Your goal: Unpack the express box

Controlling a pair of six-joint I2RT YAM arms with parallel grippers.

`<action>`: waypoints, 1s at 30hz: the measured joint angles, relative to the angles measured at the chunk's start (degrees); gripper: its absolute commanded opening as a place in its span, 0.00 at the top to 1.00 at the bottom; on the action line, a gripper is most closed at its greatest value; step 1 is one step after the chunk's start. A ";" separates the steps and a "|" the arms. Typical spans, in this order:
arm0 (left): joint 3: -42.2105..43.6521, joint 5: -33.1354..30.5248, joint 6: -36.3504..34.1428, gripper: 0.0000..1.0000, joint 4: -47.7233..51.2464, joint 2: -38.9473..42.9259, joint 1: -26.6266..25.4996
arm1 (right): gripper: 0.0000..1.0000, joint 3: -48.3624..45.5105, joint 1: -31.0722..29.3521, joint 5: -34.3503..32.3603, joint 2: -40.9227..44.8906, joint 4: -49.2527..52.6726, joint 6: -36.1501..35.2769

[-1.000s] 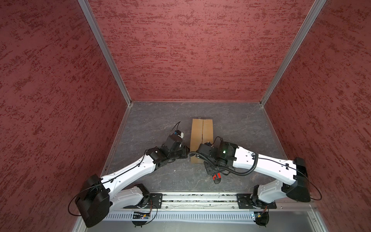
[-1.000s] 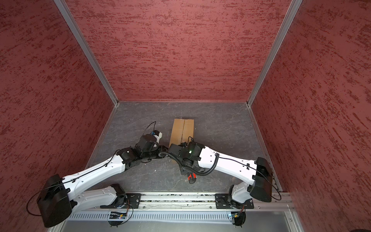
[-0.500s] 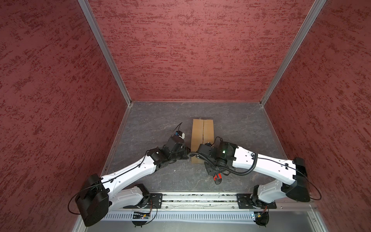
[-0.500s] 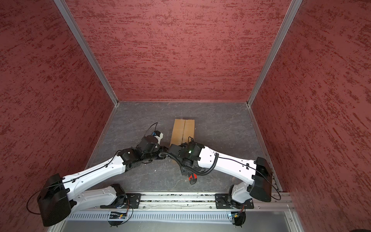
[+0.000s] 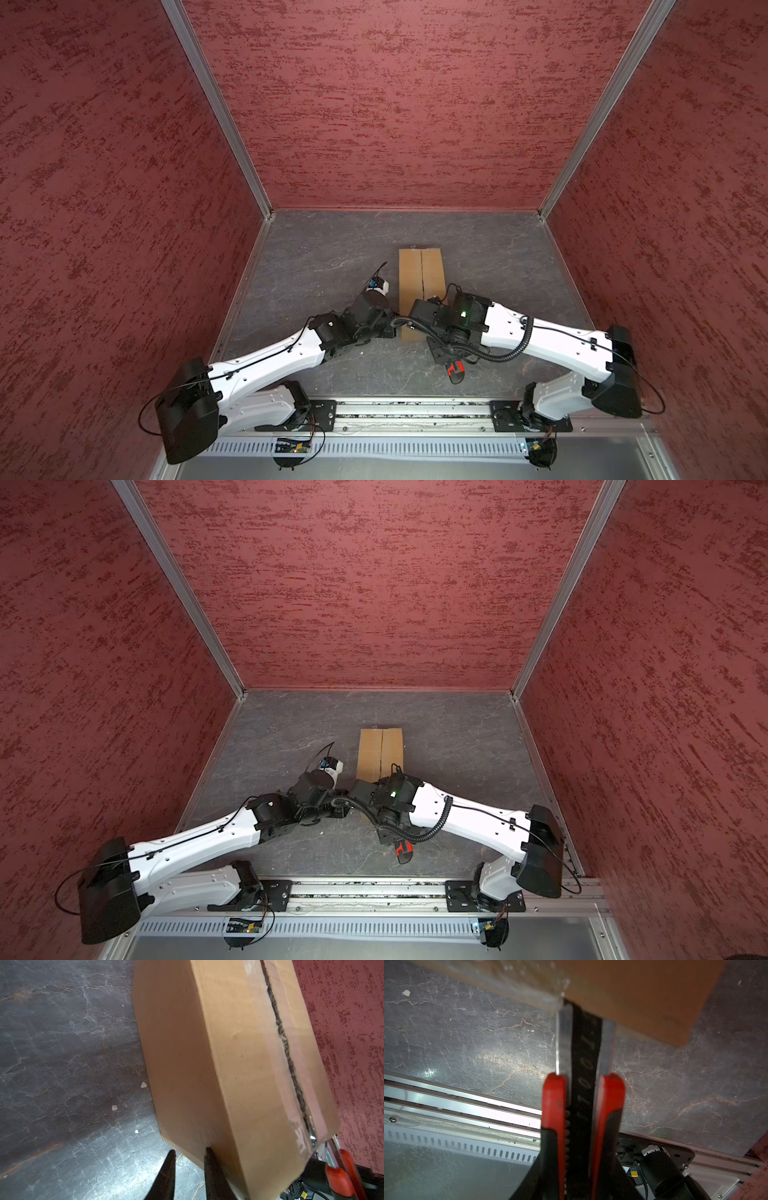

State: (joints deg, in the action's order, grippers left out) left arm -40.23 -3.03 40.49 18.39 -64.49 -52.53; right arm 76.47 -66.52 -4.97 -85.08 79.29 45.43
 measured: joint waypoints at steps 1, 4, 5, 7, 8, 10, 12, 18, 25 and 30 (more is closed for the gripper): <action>0.04 -0.22 0.04 0.74 -0.02 0.02 -0.15 | 0.98 0.00 0.02 0.00 0.00 0.00 0.00; 0.07 -0.85 0.24 0.75 -0.04 0.04 -0.55 | 0.98 0.11 0.04 -0.02 -0.02 0.07 0.00; 0.07 -1.05 0.26 0.75 -0.04 0.04 -0.66 | 0.98 0.24 0.07 0.00 -0.02 0.09 0.00; 0.11 -1.42 0.48 0.75 -0.02 0.04 -0.94 | 0.98 0.72 0.11 -0.02 -0.13 0.24 0.00; 0.13 -1.64 0.70 0.75 -0.02 0.04 -1.18 | 0.98 1.01 0.15 -0.04 -0.22 0.33 0.00; 0.24 -2.03 1.11 0.76 -0.13 0.04 -1.60 | 0.98 1.29 0.24 -0.11 -0.35 0.44 0.00; 0.63 -2.40 1.42 0.76 -0.70 0.09 -2.14 | 0.98 1.66 0.33 -0.22 -0.59 0.79 0.00; 1.57 -2.91 2.38 0.76 -1.81 0.11 -4.00 | 0.98 1.90 0.68 -0.70 -0.76 1.09 -0.04; 1.68 -3.06 2.56 0.75 -1.62 0.42 -4.15 | 0.98 1.92 0.76 -0.83 -0.76 0.87 -0.11; 1.68 -2.89 2.36 0.74 -1.14 0.87 -3.26 | 0.98 1.92 0.76 -0.81 -0.76 0.28 -0.46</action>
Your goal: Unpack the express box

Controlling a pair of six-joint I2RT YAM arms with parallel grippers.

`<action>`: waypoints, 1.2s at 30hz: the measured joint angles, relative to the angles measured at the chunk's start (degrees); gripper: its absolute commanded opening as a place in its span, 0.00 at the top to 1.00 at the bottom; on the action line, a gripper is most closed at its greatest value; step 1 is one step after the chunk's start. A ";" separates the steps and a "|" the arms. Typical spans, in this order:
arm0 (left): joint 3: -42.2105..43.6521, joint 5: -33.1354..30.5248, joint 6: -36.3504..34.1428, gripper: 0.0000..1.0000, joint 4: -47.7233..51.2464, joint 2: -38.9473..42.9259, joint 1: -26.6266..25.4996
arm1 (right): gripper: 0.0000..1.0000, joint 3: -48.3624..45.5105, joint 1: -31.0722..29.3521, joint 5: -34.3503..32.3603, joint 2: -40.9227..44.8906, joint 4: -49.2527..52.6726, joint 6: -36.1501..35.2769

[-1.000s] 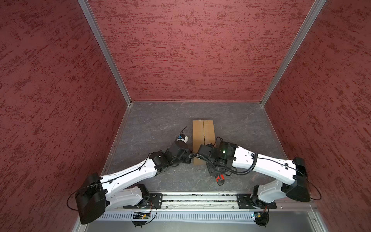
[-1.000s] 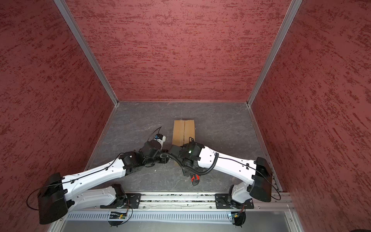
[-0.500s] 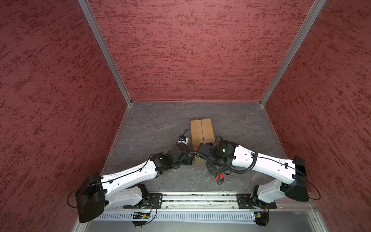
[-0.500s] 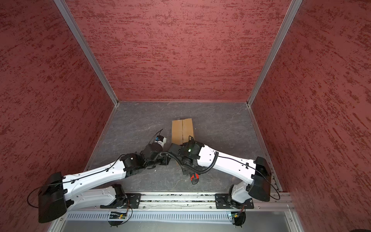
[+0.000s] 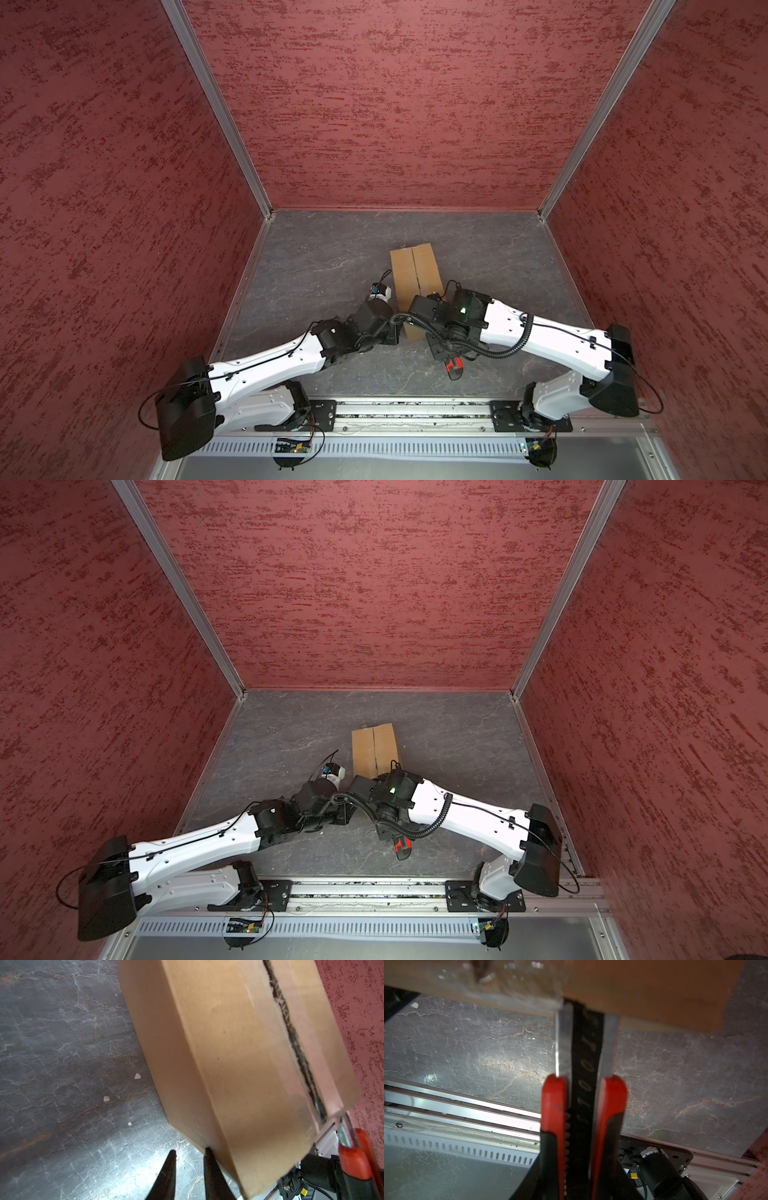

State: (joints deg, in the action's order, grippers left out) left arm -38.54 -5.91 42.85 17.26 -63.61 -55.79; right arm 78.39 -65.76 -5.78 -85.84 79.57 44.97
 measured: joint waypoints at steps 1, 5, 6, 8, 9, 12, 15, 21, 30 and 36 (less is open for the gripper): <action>0.00 0.04 -0.09 0.74 0.07 0.13 0.57 | 0.98 0.00 0.00 0.00 0.00 -0.42 -0.02; 0.00 0.92 -0.26 0.73 -0.22 0.28 3.06 | 0.98 0.02 0.02 0.02 -0.22 -1.57 -0.33; 0.00 1.14 -0.31 0.72 -0.33 0.28 3.67 | 0.98 0.04 0.02 0.04 -0.35 -1.79 -0.44; 0.00 1.64 -0.57 0.70 -0.72 0.28 5.03 | 0.98 0.24 0.02 0.09 -0.66 -2.19 -0.52; 0.00 1.88 -0.72 0.69 -0.79 0.31 5.46 | 0.98 0.31 0.02 0.09 -0.76 -2.25 -0.57; 0.02 2.82 -1.25 0.63 -0.81 0.92 6.67 | 0.98 0.33 0.07 0.13 -0.81 -2.29 -0.66; 0.37 4.26 -1.44 0.62 -0.83 2.67 7.96 | 0.98 0.33 0.26 0.22 -0.81 -2.40 -0.74; 1.81 8.61 -3.21 0.65 -0.74 7.52 9.55 | 0.98 0.31 0.42 0.63 -0.81 -3.61 -0.94; 2.27 14.47 -5.29 0.68 -1.40 11.93 9.40 | 0.98 0.31 0.22 3.10 -0.85 -10.10 -3.54; 2.27 14.49 -5.62 0.68 -0.79 11.98 9.44 | 0.98 0.31 0.22 3.30 -1.01 -10.62 -3.91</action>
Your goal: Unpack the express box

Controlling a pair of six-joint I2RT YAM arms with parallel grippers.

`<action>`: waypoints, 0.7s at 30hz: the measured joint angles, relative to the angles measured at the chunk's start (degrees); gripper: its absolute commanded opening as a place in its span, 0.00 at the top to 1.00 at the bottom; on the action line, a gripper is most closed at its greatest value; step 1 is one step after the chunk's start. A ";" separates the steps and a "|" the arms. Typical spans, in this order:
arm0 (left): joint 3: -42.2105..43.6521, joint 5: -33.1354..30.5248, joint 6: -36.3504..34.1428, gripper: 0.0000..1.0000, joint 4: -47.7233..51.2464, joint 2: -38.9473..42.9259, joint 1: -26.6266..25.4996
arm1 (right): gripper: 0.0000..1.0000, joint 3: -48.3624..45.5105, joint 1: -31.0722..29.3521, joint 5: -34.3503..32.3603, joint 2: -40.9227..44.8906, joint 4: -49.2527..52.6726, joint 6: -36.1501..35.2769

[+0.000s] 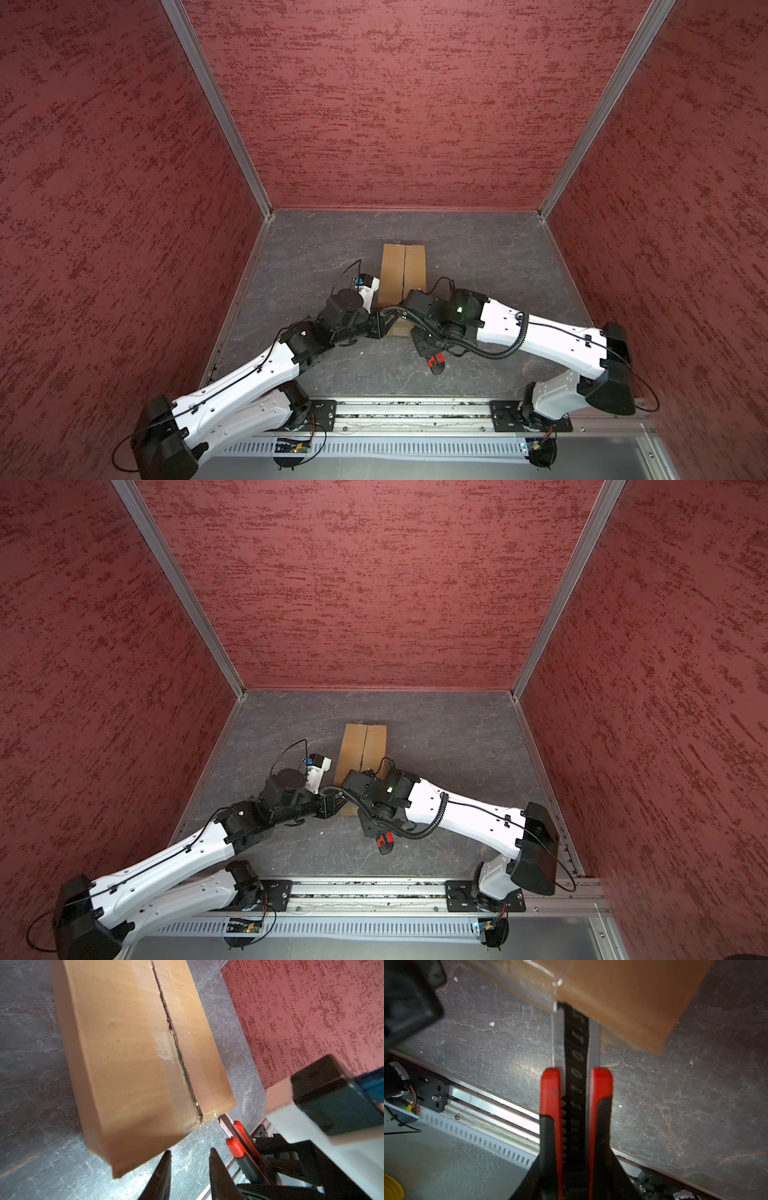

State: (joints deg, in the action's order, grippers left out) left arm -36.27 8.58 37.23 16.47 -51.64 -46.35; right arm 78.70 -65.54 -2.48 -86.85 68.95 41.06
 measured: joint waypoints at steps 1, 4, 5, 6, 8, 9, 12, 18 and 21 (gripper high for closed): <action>0.00 -0.07 -0.13 0.68 0.31 0.02 0.07 | 0.98 0.00 0.00 0.00 0.00 0.00 -0.02; 0.00 -0.07 -0.68 0.67 1.73 0.35 0.79 | 0.98 0.00 0.00 0.02 -0.02 0.00 -0.46; 0.00 -0.07 -0.81 0.67 2.08 0.48 1.22 | 0.98 0.00 0.00 0.02 -0.02 0.02 -0.70; 0.09 0.00 -0.94 0.67 2.21 0.59 1.75 | 0.98 0.00 0.00 0.02 -0.02 0.02 -1.05; 0.37 0.20 -1.11 0.67 2.27 0.70 2.60 | 0.98 0.00 0.02 0.02 -0.09 -0.13 -1.53; 0.59 0.26 -1.14 0.67 2.27 0.66 3.06 | 0.98 0.00 0.02 0.04 -0.20 -0.17 -1.84; 1.03 0.42 -1.18 0.67 2.19 0.13 4.09 | 0.98 0.02 0.02 0.13 -0.70 -0.11 -2.69; 1.68 0.68 -1.20 0.67 1.36 -1.49 4.74 | 0.98 0.68 0.02 0.13 -2.01 0.28 -3.96; 1.79 0.98 -1.18 0.67 0.85 -1.62 4.83 | 0.98 0.94 0.02 0.00 -2.14 0.59 -4.02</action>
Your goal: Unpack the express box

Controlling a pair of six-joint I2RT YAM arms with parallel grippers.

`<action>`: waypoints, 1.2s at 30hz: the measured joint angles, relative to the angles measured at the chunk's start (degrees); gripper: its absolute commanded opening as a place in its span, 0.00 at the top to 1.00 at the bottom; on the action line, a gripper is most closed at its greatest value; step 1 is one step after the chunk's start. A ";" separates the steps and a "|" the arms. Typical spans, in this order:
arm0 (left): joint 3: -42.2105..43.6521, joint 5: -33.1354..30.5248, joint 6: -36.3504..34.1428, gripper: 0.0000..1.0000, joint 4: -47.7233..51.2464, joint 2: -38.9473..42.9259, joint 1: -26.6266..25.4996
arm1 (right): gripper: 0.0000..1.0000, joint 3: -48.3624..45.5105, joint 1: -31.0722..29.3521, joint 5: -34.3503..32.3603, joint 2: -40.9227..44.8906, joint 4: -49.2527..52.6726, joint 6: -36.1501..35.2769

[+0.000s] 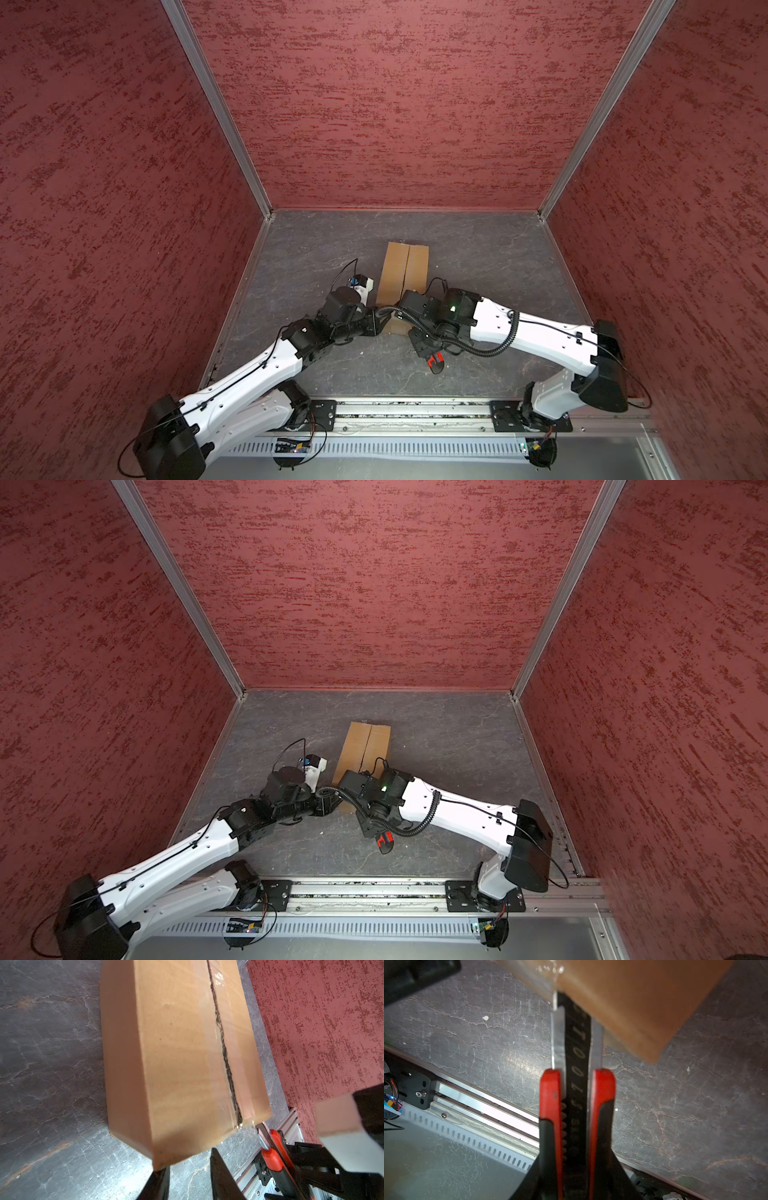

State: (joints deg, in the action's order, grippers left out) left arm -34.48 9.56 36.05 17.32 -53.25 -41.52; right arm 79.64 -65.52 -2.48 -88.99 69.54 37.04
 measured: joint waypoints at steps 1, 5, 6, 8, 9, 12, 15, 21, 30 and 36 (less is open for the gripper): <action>0.00 0.04 0.00 0.67 -0.15 0.00 0.04 | 0.98 0.13 0.00 -0.09 0.00 0.15 0.00; 0.00 0.04 0.00 0.67 -0.28 0.20 0.09 | 0.98 0.42 0.02 -0.33 0.00 0.35 0.00; 0.00 0.02 0.00 0.67 -0.22 0.42 0.11 | 0.98 0.42 0.02 -0.37 0.00 0.37 0.02; 0.00 0.02 -0.07 0.67 0.17 1.20 0.35 | 0.98 0.42 0.02 -0.46 0.00 0.42 0.02; 0.00 0.00 -0.13 0.67 0.61 1.81 0.63 | 0.98 0.44 0.02 -0.48 0.00 0.46 0.02; 0.00 0.15 -0.94 0.67 2.54 4.44 2.60 | 0.99 0.46 0.00 -0.52 0.00 0.50 0.02; 0.00 0.83 -2.14 0.68 4.66 6.60 6.10 | 0.99 0.57 0.00 -0.52 0.00 0.70 0.00; 0.09 2.97 -3.48 0.71 5.84 6.19 11.74 | 0.99 0.59 0.00 -0.52 0.00 0.76 0.00; 1.40 4.50 -1.88 0.73 1.53 0.07 8.87 | 0.99 2.19 0.11 -0.61 -0.98 3.10 -0.04; 1.44 1.95 0.17 0.73 0.44 -0.50 5.18 | 0.99 2.69 0.33 -0.92 -2.01 5.60 -0.20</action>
State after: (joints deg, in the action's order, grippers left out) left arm -33.04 11.51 36.23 17.76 -53.76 -36.34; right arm 82.32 -65.19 -3.40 -91.00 75.13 36.84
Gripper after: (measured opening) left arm 0.271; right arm 0.390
